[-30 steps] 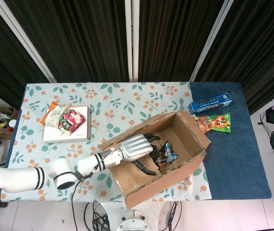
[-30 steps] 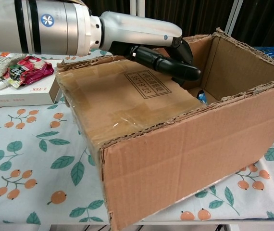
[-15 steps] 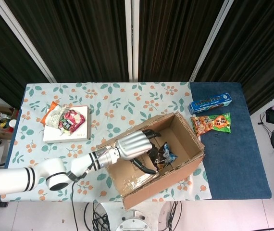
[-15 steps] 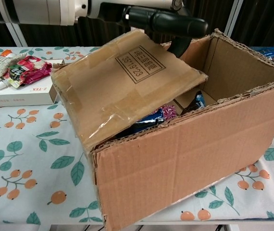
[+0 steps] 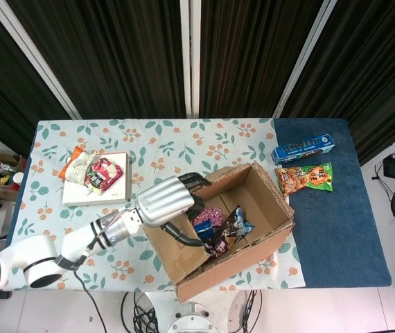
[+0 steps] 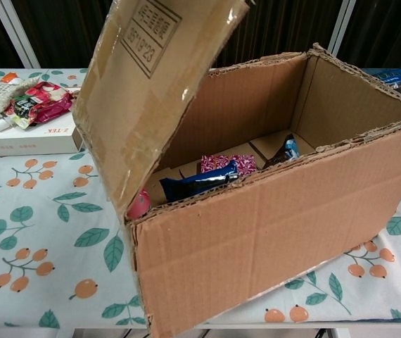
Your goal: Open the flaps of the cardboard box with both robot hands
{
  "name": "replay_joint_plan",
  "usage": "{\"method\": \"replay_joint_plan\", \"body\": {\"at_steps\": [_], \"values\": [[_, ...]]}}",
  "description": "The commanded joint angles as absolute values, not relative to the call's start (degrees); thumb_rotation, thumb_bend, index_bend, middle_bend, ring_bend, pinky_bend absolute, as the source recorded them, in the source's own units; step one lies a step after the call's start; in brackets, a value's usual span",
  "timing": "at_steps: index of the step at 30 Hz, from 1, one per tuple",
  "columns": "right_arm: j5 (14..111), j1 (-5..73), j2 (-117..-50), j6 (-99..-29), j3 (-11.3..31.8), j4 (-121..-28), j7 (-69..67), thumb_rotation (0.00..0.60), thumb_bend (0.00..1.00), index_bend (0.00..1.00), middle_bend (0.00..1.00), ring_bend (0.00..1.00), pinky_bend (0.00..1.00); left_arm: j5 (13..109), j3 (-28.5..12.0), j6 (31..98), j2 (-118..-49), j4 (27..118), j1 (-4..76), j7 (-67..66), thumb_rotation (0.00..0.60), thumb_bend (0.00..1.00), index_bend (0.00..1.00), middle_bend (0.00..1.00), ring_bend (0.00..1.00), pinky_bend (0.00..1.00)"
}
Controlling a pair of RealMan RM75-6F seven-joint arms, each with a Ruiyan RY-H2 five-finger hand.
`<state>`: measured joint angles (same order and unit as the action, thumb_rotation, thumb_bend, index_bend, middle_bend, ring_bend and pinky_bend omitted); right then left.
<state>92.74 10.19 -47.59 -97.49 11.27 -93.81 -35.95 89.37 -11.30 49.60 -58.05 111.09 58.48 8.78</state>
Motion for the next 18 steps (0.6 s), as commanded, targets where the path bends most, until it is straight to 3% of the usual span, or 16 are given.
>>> {"method": "replay_joint_plan", "body": {"at_steps": [1,18], "values": [[93.0,10.0,-47.4,-97.7,11.2,-94.1,-35.3,0.600,0.51,0.00,0.00,0.00,0.00,92.1,-9.3,53.0,-55.1,113.0,55.0,8.7,0.000,0.00,0.66,0.62,0.17,0.16],[93.2,10.2,-46.2,-97.4,11.6,-96.0,-33.9,0.600,0.52,0.00,0.00,0.00,0.00,99.6,-2.0,63.0,-43.8,117.5,42.4,15.4,0.000,0.00,0.68,0.68,0.19,0.16]]}}
